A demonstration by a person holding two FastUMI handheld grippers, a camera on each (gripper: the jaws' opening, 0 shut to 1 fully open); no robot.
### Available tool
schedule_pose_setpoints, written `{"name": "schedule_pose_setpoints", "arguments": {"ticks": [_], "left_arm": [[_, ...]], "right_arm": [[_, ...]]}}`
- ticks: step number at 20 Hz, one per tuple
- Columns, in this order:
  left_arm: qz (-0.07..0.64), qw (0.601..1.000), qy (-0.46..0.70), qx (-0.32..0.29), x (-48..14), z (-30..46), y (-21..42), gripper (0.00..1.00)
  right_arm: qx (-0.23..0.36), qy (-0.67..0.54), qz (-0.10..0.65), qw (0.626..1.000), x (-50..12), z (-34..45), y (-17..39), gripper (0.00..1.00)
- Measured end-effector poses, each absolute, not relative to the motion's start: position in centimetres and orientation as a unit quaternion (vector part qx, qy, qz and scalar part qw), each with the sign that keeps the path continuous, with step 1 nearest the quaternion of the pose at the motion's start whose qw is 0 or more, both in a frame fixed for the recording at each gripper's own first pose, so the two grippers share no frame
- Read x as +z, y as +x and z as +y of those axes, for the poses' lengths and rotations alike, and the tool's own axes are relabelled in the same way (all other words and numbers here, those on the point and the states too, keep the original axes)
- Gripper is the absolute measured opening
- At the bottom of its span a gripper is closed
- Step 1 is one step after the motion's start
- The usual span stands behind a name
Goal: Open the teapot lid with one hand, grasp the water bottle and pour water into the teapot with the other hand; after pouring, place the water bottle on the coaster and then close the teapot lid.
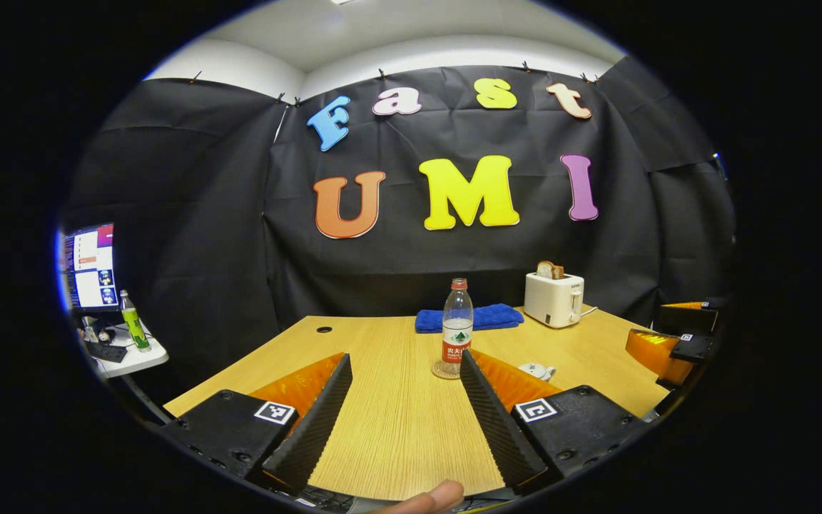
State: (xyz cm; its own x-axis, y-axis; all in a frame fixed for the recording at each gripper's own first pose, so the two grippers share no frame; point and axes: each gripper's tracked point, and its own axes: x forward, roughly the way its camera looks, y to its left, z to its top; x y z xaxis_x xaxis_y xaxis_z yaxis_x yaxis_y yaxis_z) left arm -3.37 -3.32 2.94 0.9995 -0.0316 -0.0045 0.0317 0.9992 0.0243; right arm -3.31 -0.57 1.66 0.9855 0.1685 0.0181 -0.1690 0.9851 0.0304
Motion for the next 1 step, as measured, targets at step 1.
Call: {"name": "schedule_pose_setpoints", "arguments": {"ticks": [1], "left_arm": [[0.003, 1.000, 0.012, -0.012, 2.84, -3.11, -3.28, 0.96]], "right_arm": [[0.085, 0.015, -0.007, 0.996, 1.63, -0.51, -3.25, 0.95]]}}
